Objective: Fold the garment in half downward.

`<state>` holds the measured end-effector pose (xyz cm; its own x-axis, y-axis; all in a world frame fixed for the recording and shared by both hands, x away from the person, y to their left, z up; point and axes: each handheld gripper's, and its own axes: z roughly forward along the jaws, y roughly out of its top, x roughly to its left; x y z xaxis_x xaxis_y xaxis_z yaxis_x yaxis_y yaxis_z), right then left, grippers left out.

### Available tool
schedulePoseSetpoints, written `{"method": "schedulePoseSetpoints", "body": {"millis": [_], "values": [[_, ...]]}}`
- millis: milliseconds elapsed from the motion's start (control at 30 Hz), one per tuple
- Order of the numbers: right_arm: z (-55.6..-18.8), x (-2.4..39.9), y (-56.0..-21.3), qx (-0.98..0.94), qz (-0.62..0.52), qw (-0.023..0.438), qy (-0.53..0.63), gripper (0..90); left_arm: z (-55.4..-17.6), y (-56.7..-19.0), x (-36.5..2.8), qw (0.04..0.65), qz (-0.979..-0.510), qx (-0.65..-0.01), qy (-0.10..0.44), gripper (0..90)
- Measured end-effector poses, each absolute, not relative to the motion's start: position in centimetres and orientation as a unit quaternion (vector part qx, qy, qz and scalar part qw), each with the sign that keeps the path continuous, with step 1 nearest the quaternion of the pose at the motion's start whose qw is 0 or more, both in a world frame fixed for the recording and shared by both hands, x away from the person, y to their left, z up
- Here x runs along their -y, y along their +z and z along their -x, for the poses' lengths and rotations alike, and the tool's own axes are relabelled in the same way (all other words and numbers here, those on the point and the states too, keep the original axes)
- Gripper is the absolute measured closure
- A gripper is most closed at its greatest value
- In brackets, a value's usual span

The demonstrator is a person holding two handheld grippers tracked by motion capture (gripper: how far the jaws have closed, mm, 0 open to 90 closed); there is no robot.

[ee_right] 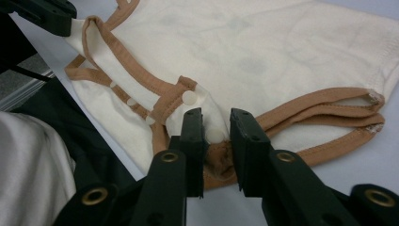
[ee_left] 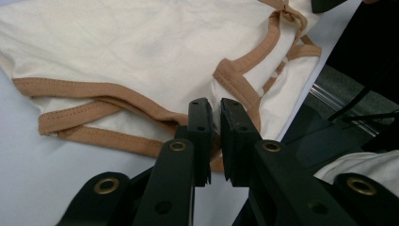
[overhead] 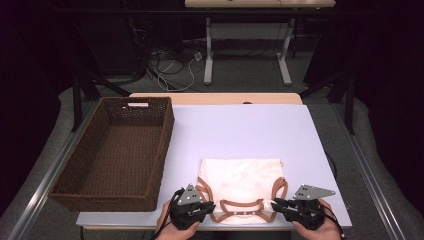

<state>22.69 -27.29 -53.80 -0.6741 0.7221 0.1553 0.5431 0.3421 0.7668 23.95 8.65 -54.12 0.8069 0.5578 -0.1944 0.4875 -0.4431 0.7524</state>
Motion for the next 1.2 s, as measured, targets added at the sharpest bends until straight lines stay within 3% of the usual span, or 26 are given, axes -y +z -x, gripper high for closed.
{"method": "schedulePoseSetpoints", "body": {"millis": [600, 800, 1200], "values": [[-22.8, 27.5, -53.6, -0.796, -0.4, 0.115, 0.44, 63.1, -24.5, -54.2, -9.1, 0.445, -0.831, -0.327, 0.07, 51.2], [-23.3, 27.5, -53.9, -0.79, -0.4, 0.134, 0.444, 51.0, -24.9, -54.3, -9.1, 0.445, -0.826, -0.336, 0.079, 43.7], [-24.8, 27.2, -53.7, -0.79, -0.395, 0.155, 0.443, 36.2, -26.4, -54.0, -9.3, 0.452, -0.814, -0.354, 0.085, 31.2]]}}
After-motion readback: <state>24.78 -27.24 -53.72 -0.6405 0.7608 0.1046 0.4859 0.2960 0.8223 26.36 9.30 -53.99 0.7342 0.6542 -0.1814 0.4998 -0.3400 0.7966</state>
